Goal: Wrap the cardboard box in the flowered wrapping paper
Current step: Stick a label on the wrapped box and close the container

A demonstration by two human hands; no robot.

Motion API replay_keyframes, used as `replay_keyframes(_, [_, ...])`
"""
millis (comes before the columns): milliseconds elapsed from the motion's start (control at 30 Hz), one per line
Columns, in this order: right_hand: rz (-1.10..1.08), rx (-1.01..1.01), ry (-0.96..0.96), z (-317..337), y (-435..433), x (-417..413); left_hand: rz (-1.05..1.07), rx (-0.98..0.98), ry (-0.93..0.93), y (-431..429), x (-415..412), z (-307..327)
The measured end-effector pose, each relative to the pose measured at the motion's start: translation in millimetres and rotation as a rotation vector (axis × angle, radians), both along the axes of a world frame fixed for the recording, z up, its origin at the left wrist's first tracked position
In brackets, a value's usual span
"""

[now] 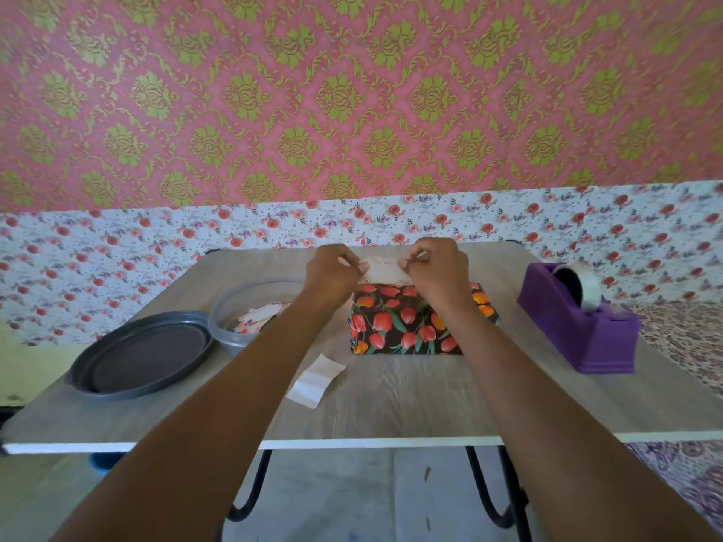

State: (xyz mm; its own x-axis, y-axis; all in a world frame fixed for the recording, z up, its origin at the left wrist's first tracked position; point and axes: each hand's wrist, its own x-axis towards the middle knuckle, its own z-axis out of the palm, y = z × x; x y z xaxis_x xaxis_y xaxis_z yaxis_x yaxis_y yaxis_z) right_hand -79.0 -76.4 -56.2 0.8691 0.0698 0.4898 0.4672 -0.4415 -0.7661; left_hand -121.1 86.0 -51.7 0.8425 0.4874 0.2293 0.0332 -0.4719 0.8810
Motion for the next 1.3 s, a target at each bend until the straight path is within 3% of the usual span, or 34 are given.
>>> replay_keyframes(100, [-0.004, -0.015, 0.084, -10.8, 1.7, 13.9, 0.064, -0.029, 0.056, 1.5, 12.1, -10.1])
replay_keyframes(233, [-0.075, -0.042, 0.042, -29.3, -1.4, 21.0, 0.073, -0.072, 0.125, 2.6, 21.4, -23.2])
replay_keyframes(500, [-0.152, -0.009, 0.020, -37.8, 1.9, 17.5, 0.113, -0.044, 0.105, -5.6, 21.8, -33.6])
replay_keyframes(933, [-0.252, 0.067, 0.139, -32.1, 7.7, 21.0, 0.196, -0.173, 0.129, -3.5, 24.6, -34.8])
replay_keyframes(1300, [-0.289, 0.013, 0.126, -34.3, 12.2, 20.8, 0.242, -0.147, 0.105, -5.3, 25.5, -35.8])
